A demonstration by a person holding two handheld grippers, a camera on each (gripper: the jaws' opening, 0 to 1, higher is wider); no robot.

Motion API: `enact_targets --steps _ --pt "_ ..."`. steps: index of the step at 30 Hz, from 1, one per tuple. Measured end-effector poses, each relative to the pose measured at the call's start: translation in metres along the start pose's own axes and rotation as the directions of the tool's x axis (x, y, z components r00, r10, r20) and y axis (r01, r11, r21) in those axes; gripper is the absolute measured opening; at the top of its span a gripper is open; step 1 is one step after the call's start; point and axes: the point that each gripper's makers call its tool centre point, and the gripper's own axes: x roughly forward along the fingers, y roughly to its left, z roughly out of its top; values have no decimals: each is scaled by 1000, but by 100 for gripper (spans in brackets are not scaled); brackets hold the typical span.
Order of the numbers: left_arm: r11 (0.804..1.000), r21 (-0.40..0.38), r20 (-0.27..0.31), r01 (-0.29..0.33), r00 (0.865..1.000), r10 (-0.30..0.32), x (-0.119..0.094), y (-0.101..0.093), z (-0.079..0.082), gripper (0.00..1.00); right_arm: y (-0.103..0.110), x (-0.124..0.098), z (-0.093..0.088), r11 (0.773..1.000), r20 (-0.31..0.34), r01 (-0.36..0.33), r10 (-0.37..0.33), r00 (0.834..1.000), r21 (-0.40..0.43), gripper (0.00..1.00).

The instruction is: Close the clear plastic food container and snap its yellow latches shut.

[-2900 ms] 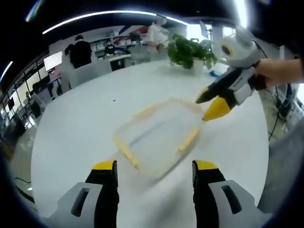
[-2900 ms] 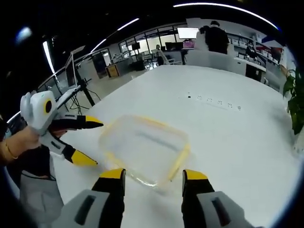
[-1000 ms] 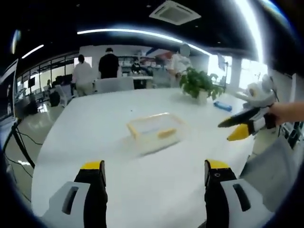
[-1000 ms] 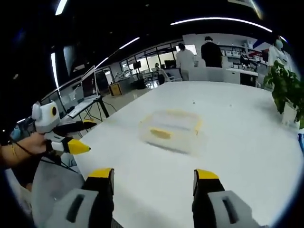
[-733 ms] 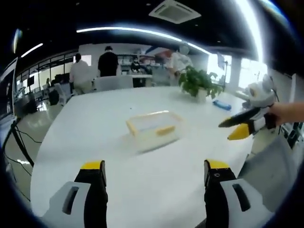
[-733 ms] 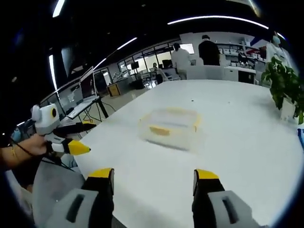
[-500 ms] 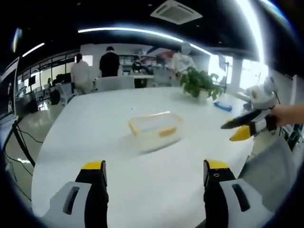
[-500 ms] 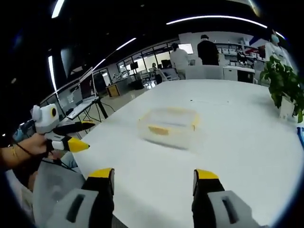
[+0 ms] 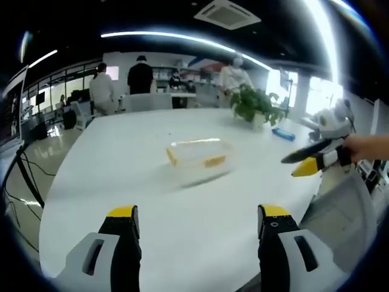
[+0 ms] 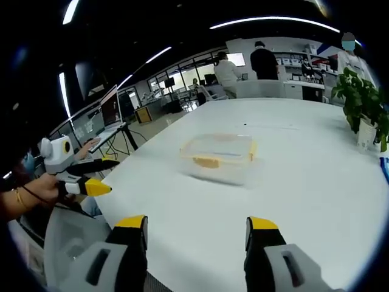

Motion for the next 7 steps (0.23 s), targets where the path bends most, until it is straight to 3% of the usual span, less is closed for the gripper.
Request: enact_targets --steps 7 --pt "1000 -5 -1 13 1000 -13 -2 -2 -2 73 6 -3 -10 1000 -17 -2 2 1000 16 62"
